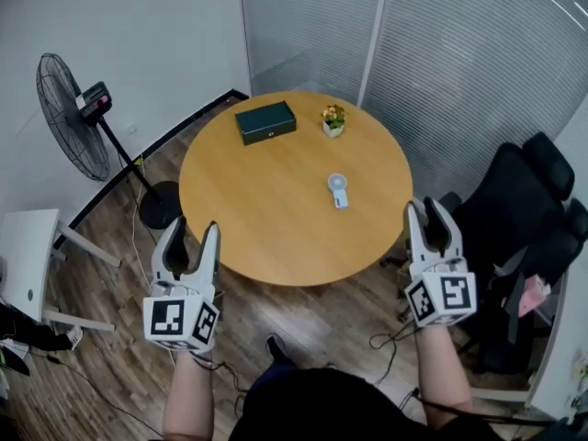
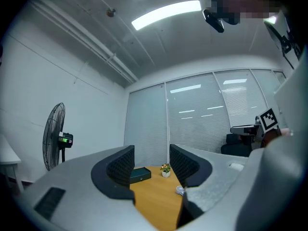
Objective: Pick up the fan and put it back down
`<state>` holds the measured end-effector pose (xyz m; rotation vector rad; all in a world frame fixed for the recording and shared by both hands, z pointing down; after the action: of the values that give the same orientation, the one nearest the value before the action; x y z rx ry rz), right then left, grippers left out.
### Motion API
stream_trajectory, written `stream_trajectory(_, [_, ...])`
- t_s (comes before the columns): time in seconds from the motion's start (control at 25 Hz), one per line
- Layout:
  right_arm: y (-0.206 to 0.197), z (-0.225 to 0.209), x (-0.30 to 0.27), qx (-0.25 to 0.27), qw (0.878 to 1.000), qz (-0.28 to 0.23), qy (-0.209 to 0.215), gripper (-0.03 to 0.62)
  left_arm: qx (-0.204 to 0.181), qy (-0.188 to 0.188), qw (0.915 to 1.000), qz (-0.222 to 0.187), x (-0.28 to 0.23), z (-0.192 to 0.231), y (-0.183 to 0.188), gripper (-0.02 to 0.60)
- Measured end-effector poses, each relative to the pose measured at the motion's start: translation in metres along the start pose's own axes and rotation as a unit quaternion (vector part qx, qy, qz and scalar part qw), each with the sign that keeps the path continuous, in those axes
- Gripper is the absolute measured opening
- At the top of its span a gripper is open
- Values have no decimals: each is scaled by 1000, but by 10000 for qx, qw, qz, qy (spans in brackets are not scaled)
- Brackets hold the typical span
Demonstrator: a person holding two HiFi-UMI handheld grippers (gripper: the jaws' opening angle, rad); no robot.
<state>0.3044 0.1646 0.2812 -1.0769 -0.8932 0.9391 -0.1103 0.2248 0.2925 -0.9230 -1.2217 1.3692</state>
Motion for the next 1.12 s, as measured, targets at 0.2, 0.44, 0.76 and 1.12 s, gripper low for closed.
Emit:
stream_trajectory(0.2, [-8, 23, -35, 191, 9991, 298, -217, 141, 206, -149, 9995, 168, -33, 50, -11, 219])
stream_trajectory(0.44, [-20, 44, -69, 297, 9969, 588, -424, 143, 389, -342, 9980, 374, -64, 95, -26, 219])
stream_trajectory(0.76, [-53, 52, -114, 238, 9941, 998, -342, 144, 533, -403, 9957, 647, -106, 119, -49, 219])
stream_trajectory(1.12, [-114, 29, -189, -255, 9916, 1261, -164, 144, 431, -198, 9940, 984, -155, 120, -68, 219])
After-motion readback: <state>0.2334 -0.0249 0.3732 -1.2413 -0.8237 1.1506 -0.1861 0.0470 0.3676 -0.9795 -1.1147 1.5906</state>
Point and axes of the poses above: the fingertips, and each gripper's own axes: x backward along the fingers, z to its left, y out of its top, the point moved 9 cm from there along x, backward along the fingers, and after that the axes turned 9 degrees about x, right-handed, at the moved point
